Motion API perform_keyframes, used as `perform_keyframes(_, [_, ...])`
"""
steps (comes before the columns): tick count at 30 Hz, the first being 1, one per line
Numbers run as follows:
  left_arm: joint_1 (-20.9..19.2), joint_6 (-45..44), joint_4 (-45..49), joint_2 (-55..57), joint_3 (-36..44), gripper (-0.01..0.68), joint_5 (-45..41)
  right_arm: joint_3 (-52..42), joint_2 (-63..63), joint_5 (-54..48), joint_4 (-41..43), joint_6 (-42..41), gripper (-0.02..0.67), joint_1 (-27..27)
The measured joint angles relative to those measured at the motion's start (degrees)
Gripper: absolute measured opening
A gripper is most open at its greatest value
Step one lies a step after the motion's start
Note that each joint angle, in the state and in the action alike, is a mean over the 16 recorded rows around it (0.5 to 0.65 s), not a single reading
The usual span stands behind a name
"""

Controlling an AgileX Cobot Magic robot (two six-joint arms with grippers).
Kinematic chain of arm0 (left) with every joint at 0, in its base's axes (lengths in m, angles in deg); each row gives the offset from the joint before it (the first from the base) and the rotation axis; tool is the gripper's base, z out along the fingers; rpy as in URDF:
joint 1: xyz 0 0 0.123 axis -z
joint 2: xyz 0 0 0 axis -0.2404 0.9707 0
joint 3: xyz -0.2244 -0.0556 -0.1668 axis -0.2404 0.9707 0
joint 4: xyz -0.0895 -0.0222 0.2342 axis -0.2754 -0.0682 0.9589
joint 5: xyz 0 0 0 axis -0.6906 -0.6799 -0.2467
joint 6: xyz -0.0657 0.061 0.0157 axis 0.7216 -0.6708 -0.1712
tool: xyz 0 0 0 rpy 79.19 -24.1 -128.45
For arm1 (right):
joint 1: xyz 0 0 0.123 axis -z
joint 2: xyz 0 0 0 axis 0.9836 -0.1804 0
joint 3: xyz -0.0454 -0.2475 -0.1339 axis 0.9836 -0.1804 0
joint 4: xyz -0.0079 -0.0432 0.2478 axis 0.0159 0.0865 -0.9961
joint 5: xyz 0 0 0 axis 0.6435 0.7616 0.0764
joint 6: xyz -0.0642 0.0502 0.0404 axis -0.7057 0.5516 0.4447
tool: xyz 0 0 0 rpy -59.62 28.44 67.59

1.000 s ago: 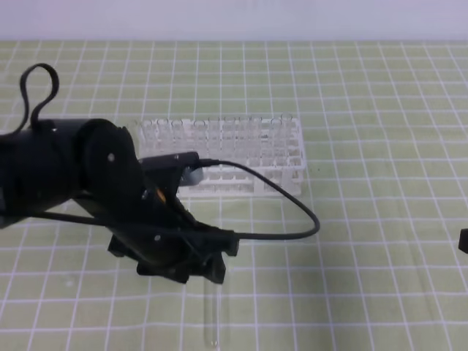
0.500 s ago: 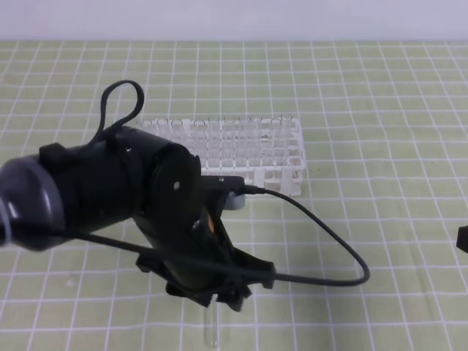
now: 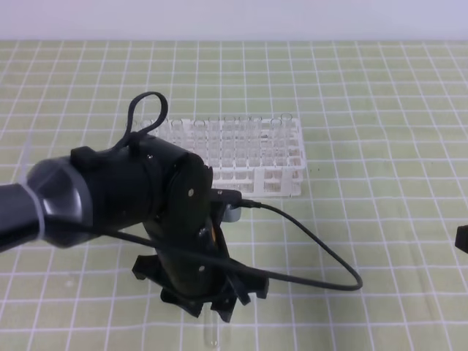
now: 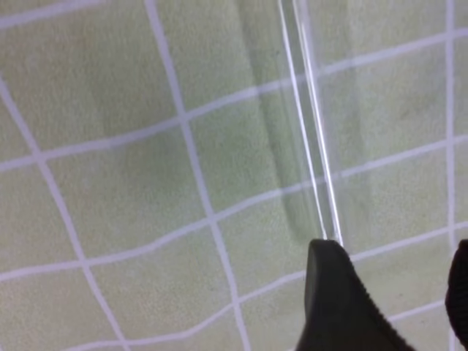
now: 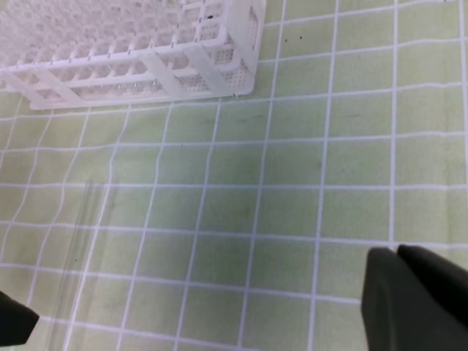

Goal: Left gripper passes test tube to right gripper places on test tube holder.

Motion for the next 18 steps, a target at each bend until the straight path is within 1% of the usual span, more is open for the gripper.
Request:
perform_keyframes(11, [0.0, 1.22, 0.82, 1.06, -0.29, 0.295, 2.45, 0.0, 0.0, -0.3, -0.36, -0.15, -0.017, 0.0])
perform_keyframes(18, [0.0, 1.62, 1.54, 3.14, -1.58, 0.295, 1.66, 0.0, 0.0, -0.68, -1.18, -0.9, -0.017, 0.0])
